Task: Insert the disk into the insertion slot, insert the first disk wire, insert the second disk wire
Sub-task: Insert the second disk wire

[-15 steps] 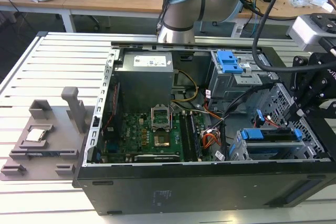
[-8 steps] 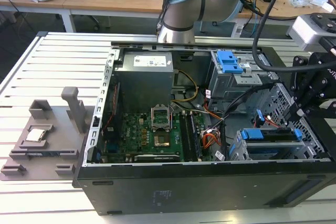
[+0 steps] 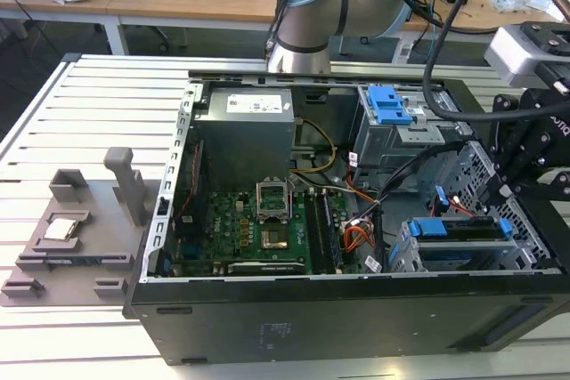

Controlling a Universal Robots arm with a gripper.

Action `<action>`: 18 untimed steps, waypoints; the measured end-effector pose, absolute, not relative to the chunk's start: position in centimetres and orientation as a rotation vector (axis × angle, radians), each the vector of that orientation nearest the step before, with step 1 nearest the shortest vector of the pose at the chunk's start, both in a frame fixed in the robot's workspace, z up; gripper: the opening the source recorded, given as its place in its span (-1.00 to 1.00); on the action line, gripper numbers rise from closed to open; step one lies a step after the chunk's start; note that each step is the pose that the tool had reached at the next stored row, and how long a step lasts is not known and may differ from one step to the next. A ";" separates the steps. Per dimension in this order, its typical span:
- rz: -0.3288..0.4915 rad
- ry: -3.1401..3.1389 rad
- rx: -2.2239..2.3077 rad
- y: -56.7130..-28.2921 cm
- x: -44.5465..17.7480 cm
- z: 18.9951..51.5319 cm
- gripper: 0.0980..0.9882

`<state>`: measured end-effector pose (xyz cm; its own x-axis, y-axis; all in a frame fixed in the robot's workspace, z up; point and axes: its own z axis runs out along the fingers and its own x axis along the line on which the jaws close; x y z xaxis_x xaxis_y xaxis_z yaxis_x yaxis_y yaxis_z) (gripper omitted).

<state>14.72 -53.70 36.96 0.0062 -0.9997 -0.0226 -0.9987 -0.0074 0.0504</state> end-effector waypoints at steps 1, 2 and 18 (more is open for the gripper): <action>-0.081 -2.199 2.214 -53.7 14.5 37.0 -0.98; -0.081 -2.199 2.214 -53.7 14.2 37.0 -0.98; -0.080 -2.199 2.214 -53.6 10.4 36.9 -0.98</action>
